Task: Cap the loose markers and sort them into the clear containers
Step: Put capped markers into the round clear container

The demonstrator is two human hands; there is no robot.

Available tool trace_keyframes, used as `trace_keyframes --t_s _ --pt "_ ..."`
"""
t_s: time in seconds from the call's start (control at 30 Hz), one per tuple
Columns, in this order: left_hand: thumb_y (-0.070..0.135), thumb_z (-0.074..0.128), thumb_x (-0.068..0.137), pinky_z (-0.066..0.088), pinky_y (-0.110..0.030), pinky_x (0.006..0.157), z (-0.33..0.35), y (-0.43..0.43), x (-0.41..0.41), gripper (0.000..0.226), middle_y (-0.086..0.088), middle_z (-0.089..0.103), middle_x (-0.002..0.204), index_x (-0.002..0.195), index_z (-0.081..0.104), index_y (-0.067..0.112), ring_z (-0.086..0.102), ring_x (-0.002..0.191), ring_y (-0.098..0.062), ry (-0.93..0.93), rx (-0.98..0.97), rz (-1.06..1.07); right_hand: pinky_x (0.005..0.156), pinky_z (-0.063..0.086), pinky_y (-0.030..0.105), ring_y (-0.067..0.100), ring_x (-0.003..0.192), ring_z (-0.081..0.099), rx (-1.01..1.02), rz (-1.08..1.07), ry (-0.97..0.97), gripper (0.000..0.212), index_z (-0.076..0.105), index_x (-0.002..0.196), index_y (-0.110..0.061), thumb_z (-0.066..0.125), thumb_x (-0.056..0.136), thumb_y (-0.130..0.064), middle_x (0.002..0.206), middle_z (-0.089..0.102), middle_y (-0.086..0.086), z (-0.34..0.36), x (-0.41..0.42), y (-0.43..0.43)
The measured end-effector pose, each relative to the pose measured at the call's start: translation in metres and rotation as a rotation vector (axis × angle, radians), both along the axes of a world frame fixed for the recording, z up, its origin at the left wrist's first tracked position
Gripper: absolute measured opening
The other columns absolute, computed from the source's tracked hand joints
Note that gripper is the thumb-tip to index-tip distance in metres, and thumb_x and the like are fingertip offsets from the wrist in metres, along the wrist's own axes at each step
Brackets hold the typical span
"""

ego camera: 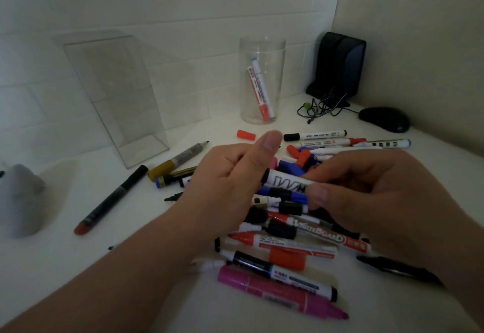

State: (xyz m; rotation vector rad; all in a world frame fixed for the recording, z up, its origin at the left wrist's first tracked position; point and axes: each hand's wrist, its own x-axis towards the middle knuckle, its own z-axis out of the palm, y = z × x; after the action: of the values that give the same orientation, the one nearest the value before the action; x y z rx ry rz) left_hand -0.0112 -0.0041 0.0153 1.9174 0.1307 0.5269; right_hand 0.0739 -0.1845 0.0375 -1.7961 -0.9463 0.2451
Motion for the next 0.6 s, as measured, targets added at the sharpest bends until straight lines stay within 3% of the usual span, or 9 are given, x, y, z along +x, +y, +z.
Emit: trace_keyframes --t_s 0.1,0.23,0.33,0.4,0.47,0.6 --pt "0.067 0.055 0.087 0.032 -0.024 0.042 -0.001 0.002 0.005 0.053 0.004 0.043 0.049 0.065 0.060 0.019 0.035 0.040 -0.013 -0.008 -0.211 -0.095 0.045 0.044 0.013 0.003 0.044 0.056 0.036 0.061 0.135 0.021 0.077 0.085 -0.028 0.071 0.064 -0.031 0.065 0.071 -0.002 -0.003 -0.003 0.001" --pt "0.039 0.061 0.089 0.040 -0.029 0.043 -0.007 0.003 0.012 0.035 -0.008 0.055 0.061 0.096 0.065 0.004 0.045 0.047 -0.022 -0.060 -0.374 -0.048 0.061 0.053 0.017 0.008 0.076 0.071 0.045 0.065 0.146 0.034 0.073 0.102 -0.025 0.076 0.075 -0.004 0.092 0.076 -0.003 -0.012 0.016 -0.003" --pt "0.023 0.065 0.086 0.051 -0.031 0.049 -0.007 0.005 0.015 0.022 -0.010 0.061 0.067 0.097 0.070 0.005 0.054 0.052 -0.020 -0.099 -0.578 -0.008 0.069 0.057 0.018 0.013 0.086 0.074 0.067 0.024 0.143 0.042 0.067 0.111 -0.018 0.071 0.079 0.010 0.097 0.077 -0.001 -0.012 0.020 -0.005" --pt "0.017 0.068 0.081 0.059 -0.031 0.059 -0.005 0.007 0.016 0.020 -0.010 0.064 0.070 0.095 0.072 0.004 0.062 0.059 -0.018 -0.131 -0.719 -0.003 0.072 0.057 0.018 0.014 0.084 0.074 0.131 -0.022 0.131 0.035 0.067 0.107 -0.015 0.072 0.080 0.007 0.094 0.077 0.000 -0.013 0.021 -0.005" --pt "0.014 0.068 0.077 0.061 -0.027 0.064 -0.005 0.008 0.017 0.021 -0.012 0.068 0.073 0.092 0.073 0.002 0.067 0.065 -0.017 -0.159 -0.801 -0.021 0.063 0.056 0.015 0.009 0.074 0.073 0.166 -0.081 0.113 0.026 0.068 0.099 -0.017 0.073 0.080 -0.001 0.089 0.077 -0.002 -0.012 0.020 -0.004" --pt "0.017 0.068 0.073 0.061 -0.025 0.067 -0.004 0.006 0.015 0.016 -0.011 0.072 0.076 0.080 0.079 0.008 0.070 0.067 -0.016 -0.171 -0.831 -0.041 0.049 0.051 0.015 0.009 0.049 0.061 0.160 -0.109 0.085 0.019 0.070 0.094 -0.020 0.069 0.075 -0.022 0.069 0.074 0.001 -0.008 0.017 -0.006"
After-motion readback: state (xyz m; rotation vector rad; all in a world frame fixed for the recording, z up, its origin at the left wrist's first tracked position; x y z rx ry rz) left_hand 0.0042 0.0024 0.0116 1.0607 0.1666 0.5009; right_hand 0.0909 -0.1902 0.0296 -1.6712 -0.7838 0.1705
